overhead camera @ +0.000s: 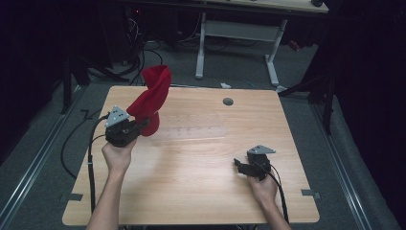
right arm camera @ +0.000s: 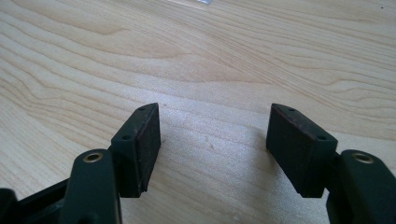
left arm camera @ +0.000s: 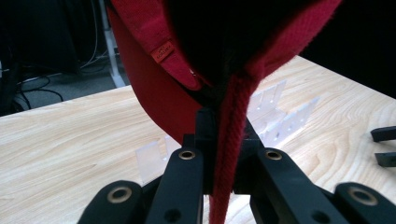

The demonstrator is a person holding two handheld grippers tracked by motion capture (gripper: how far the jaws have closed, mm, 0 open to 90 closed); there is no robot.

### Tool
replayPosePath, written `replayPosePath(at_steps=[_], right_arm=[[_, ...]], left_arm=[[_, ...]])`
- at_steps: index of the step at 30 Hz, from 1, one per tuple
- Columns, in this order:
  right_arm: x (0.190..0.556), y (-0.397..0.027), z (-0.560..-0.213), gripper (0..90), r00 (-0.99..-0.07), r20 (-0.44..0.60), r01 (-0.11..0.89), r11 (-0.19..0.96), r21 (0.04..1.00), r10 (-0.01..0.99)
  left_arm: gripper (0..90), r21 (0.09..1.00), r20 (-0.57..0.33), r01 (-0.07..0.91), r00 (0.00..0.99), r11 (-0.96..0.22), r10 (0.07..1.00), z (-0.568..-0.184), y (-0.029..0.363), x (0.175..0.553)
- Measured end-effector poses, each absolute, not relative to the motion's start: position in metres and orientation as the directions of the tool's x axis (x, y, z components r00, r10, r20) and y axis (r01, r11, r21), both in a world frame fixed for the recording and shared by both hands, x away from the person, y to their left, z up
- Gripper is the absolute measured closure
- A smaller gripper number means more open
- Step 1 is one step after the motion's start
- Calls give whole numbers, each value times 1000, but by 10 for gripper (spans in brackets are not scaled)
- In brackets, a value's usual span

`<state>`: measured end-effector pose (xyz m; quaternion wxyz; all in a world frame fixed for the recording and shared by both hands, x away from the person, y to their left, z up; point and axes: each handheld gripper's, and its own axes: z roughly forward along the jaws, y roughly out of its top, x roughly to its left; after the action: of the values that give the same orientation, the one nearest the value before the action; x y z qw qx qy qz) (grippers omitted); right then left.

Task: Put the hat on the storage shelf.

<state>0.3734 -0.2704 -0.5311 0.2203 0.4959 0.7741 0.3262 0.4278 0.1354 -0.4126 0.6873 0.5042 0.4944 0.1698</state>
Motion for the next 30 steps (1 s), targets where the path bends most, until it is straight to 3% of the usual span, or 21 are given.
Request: replayPosePath(at_steps=[23,30], right_arm=[[373,-270,-531,354,-410,-17,624,294,723,912],[373,-270,-531,352,-411,-18,623,296,724,911]], left_arm=[[847,873,-486,250,404,418,775,-435,125,452],[846,857,-515,240,390,456,763,-438,127,453]])
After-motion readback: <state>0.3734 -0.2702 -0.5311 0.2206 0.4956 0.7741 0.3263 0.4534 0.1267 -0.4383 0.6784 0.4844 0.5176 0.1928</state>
